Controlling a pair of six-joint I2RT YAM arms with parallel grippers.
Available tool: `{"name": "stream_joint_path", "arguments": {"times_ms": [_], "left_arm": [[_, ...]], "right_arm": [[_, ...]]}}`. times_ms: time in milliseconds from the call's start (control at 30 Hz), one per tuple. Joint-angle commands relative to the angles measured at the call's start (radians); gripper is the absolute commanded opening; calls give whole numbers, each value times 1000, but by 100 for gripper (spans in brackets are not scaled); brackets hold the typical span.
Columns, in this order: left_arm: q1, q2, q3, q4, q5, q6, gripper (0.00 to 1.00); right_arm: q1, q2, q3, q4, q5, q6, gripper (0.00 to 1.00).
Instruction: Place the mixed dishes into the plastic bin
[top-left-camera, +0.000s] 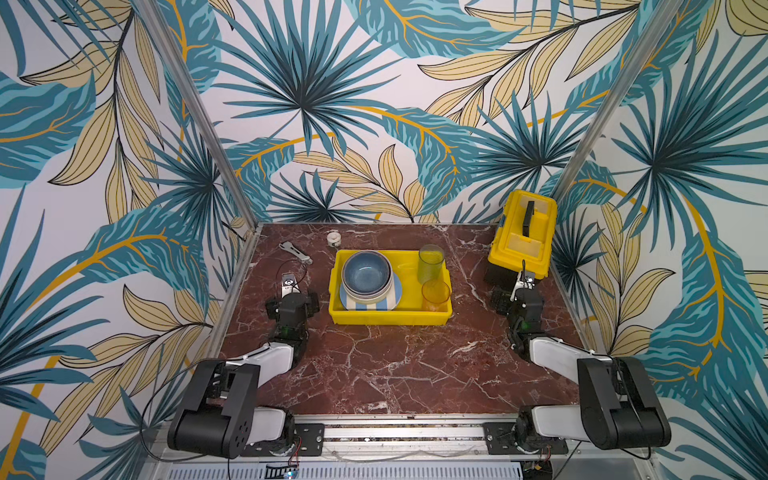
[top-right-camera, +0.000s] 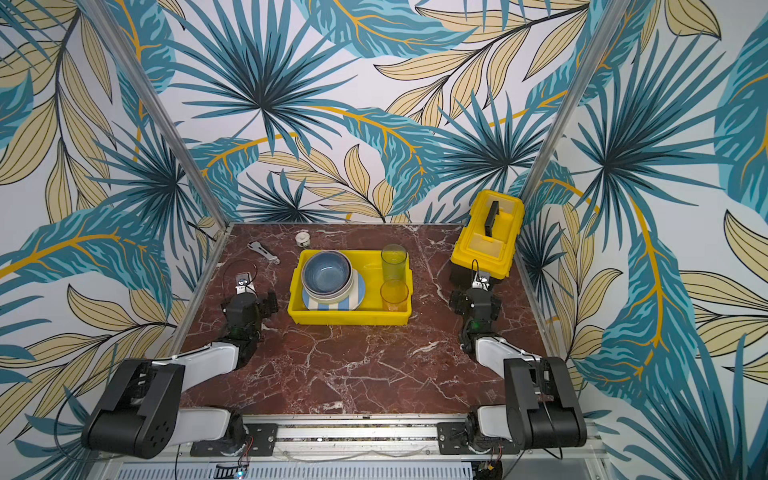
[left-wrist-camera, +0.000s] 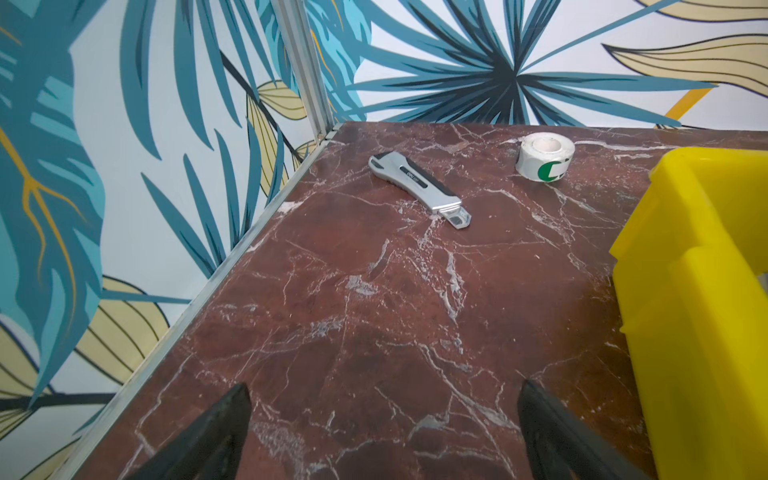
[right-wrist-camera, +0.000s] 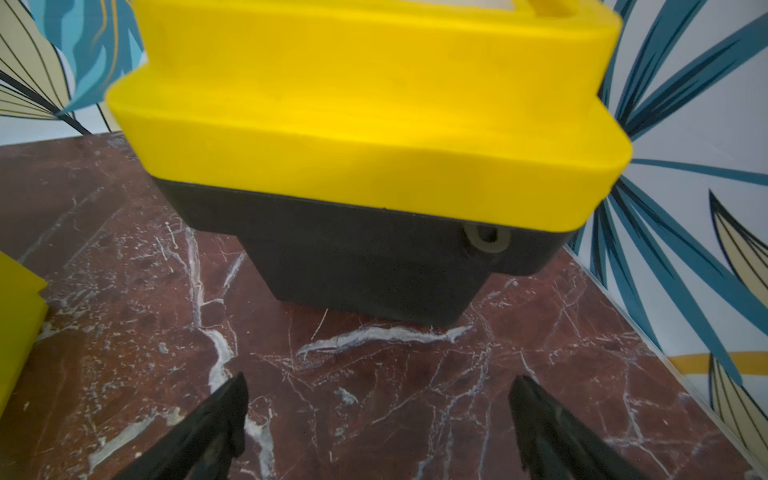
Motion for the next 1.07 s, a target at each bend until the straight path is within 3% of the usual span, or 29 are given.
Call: {"name": "stream_joint_path", "arguments": {"times_ms": [0,33,133,267,367,467,1033], "left_arm": [[11,81,22,177,20,59,100],[11,106,17,221,27,72,100],[14,94,15,204,33,63,100],[55,99,-3,220,93,22,99],[94,211,-33,432,168,35,100],[112,136,19,197,189,-11,100],[120,141,13,216,197,-12,100]], "right_arm": [[-4,100,-74,335,-64,-31,100],[-4,140,-90,423,-61,-42,100],[-4,90,-64,274,-40,-10,100],[-5,120,-29,259,-64,-32,100],[-4,122,-32,270,-65,-35,100],[-4,124,-36,280,-67,-38,100],[-4,123,-36,279,-70,-42,100]]}}
